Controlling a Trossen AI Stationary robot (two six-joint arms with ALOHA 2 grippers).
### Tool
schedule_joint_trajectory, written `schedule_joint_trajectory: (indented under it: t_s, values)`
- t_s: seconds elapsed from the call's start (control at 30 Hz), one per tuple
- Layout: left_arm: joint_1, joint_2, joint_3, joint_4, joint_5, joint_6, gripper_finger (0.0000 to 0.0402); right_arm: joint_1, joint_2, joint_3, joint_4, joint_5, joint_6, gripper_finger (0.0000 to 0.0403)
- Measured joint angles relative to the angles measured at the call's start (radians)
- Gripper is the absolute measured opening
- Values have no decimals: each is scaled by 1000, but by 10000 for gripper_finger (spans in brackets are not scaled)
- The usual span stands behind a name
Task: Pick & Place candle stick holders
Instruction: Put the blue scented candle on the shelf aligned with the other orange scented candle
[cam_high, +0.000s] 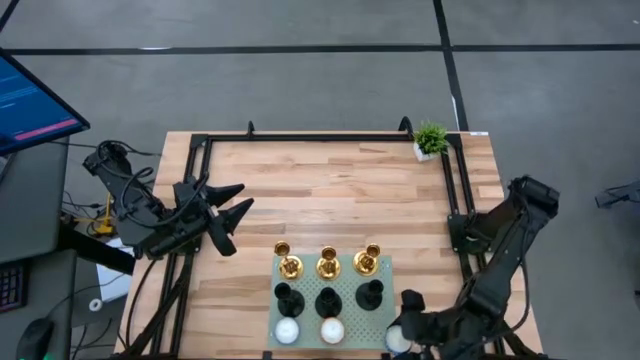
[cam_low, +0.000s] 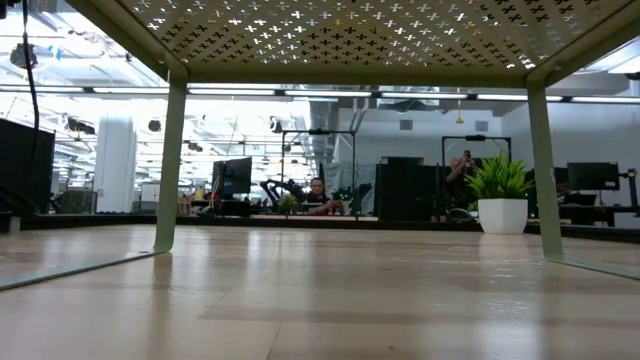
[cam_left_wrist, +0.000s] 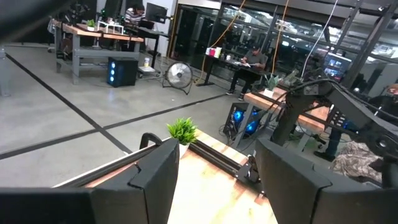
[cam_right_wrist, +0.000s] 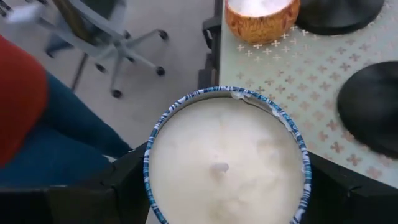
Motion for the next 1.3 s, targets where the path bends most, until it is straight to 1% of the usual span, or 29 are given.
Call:
schedule_joint_trajectory:
  t_s: [0.17, 0.3, 0.5, 0.57, 0.9, 1.03, 1.3]
  values:
    - [0, 0, 0, 0, 1, 0, 212, -27, 73, 65, -71, 1, -38, 286]
    - [0, 0, 0, 0, 1, 0, 212, -47, 100, 82, -82, 13, -63, 286]
    - [0, 0, 0, 0, 1, 0, 212, -48, 100, 82, -106, 118, -65, 286]
    - [0, 0, 0, 0, 1, 0, 212, -48, 100, 82, -102, 134, -65, 286]
    - [0, 0, 0, 0, 1, 0, 212, -63, 164, 82, -22, 138, -65, 286]
    - [0, 0, 0, 0, 1, 0, 212, -63, 161, 82, -21, 162, -65, 286]
    - [0, 0, 0, 0, 1, 0, 212, -63, 164, 82, -21, 160, -78, 286]
